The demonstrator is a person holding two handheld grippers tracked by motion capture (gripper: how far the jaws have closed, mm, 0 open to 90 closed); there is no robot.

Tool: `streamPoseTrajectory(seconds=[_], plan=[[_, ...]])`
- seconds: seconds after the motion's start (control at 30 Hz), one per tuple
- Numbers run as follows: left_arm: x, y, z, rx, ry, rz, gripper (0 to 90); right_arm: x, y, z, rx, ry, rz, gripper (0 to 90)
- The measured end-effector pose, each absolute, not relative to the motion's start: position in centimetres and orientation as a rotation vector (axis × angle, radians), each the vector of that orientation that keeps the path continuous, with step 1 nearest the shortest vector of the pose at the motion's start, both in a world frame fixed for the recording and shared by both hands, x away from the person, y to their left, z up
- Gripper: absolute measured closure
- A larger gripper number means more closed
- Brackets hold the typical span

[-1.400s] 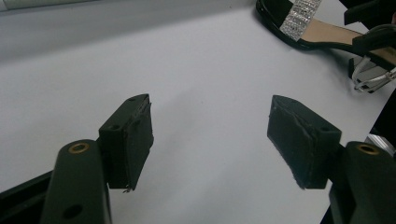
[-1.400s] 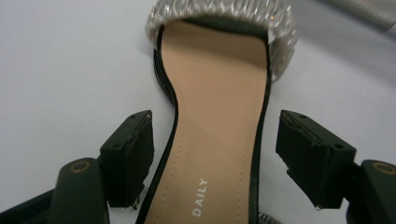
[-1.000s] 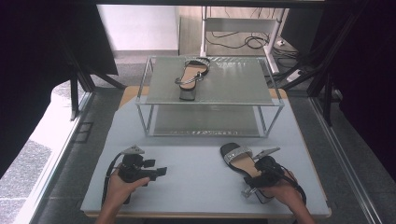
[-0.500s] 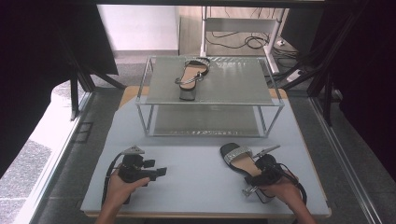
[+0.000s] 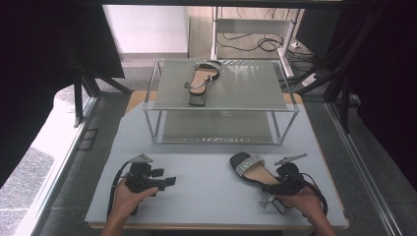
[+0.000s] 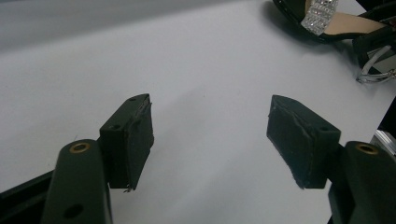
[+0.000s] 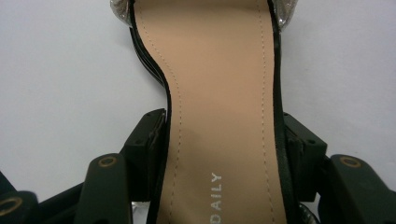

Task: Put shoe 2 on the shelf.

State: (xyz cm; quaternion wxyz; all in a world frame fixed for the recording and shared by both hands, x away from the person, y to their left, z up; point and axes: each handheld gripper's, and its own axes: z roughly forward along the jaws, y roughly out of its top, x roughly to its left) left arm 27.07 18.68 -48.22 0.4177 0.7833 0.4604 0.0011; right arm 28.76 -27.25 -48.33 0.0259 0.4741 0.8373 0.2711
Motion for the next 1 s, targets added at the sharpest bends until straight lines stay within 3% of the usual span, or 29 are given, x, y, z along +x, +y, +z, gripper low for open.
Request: streamPoseTrajectory(seconds=[1.0], plan=[[27.1, 18.6, -48.3, 1.962, 1.155, -0.005, 32.0, 28.1, -29.1, -43.1, 1.379, 2.507, 1.332, 41.6]])
